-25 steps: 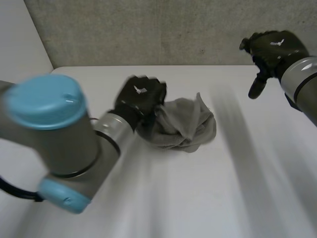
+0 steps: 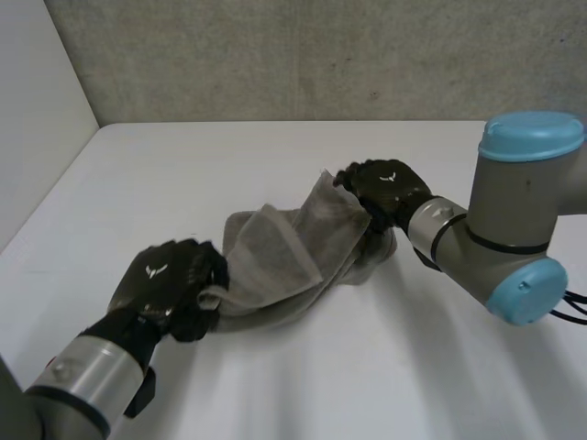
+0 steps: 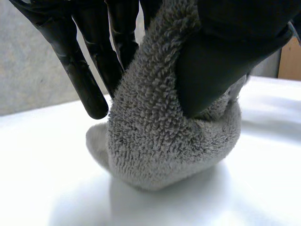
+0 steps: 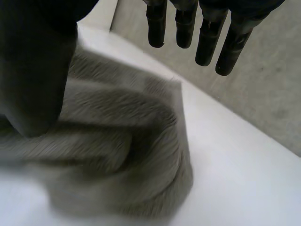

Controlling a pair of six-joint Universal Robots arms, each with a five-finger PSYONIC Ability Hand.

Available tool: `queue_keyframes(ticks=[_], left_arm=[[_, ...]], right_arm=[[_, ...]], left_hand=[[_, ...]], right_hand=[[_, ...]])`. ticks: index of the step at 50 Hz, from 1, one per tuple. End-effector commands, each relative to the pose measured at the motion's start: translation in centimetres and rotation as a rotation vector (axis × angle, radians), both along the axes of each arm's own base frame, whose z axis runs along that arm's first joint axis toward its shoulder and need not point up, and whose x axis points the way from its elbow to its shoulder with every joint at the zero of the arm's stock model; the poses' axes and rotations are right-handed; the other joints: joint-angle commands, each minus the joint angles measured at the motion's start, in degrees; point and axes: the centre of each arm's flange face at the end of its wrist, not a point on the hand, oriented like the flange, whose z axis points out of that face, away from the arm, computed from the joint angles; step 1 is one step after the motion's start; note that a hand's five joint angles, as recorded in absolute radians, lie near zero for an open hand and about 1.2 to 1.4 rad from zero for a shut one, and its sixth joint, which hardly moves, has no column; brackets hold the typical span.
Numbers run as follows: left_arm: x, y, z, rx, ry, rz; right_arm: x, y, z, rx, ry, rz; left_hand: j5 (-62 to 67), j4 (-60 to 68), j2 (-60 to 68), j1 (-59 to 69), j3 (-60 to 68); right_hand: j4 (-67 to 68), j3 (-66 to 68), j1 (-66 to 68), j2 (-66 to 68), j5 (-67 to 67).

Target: Fold the towel.

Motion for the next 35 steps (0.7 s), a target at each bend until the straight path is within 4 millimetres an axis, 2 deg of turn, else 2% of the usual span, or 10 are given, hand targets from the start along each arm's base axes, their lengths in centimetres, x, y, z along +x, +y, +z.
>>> queue_keyframes(ticks=[1,9,15,23,25,26,28,31,33,35], left_arm=[[2.5,0.2,-0.7,0.029,-0.033,0.084],[4.0,0.7,-1.2,0.041,-0.062,0.110],[4.6,0.5,-0.9,0.032,-0.054,0.135],[4.6,-1.6,1.1,-0.052,-0.018,0.169],[4.6,-3.0,2.5,-0.104,0.007,0.184],[4.6,-3.0,2.5,-0.105,0.007,0.184],[4.8,-5.9,5.6,-0.222,0.075,0.233],[4.5,-8.4,9.8,-0.359,0.203,0.263],[4.7,-9.5,11.4,-0.402,0.300,0.293],[5.0,-10.1,12.7,-0.428,0.417,0.334]], right_arm=[[1.1,-1.3,2.1,-0.053,-0.088,0.040],[3.9,-2.1,0.8,0.128,-0.059,0.208],[6.1,-1.5,-3.8,0.291,0.007,0.256],[6.5,-2.9,-3.7,0.213,0.024,0.196],[6.4,-4.5,2.9,-0.040,-0.051,0.099],[6.4,-4.5,2.9,-0.042,-0.052,0.098],[5.0,-4.9,11.9,-0.300,-0.186,-0.014],[4.1,-4.5,15.8,-0.409,-0.246,-0.058],[2.4,-3.1,21.7,-0.568,-0.345,-0.113],[1.9,-2.6,22.7,-0.591,-0.356,-0.123]], left_hand=[[7.8,8.2,8.1,7.8,8.2],[7.6,8.0,8.0,7.6,8.0],[7.6,8.0,8.0,7.6,8.0],[12.0,12.4,12.3,12.0,12.4],[14.1,14.6,14.5,14.2,14.6],[14.2,14.6,14.5,14.2,14.6],[15.2,15.6,15.5,15.2,15.6],[15.2,15.6,15.5,15.2,15.6],[15.2,15.6,15.5,15.2,15.6],[15.2,15.6,15.5,15.2,15.6]], right_hand=[[-5.8,-4.4,-3.3,-5.0,-4.1],[-5.8,-4.4,-3.3,-5.0,-4.1],[-4.9,-3.4,-2.4,-4.1,-3.1],[64.2,65.6,66.7,65.0,65.9],[64.2,65.6,66.7,65.0,65.9],[64.2,65.6,66.7,65.0,65.9],[64.2,65.6,66.7,65.0,65.9],[64.2,65.6,66.7,65.0,65.9],[64.2,65.6,66.7,65.0,65.9],[64.2,65.6,66.7,65.0,65.9]])
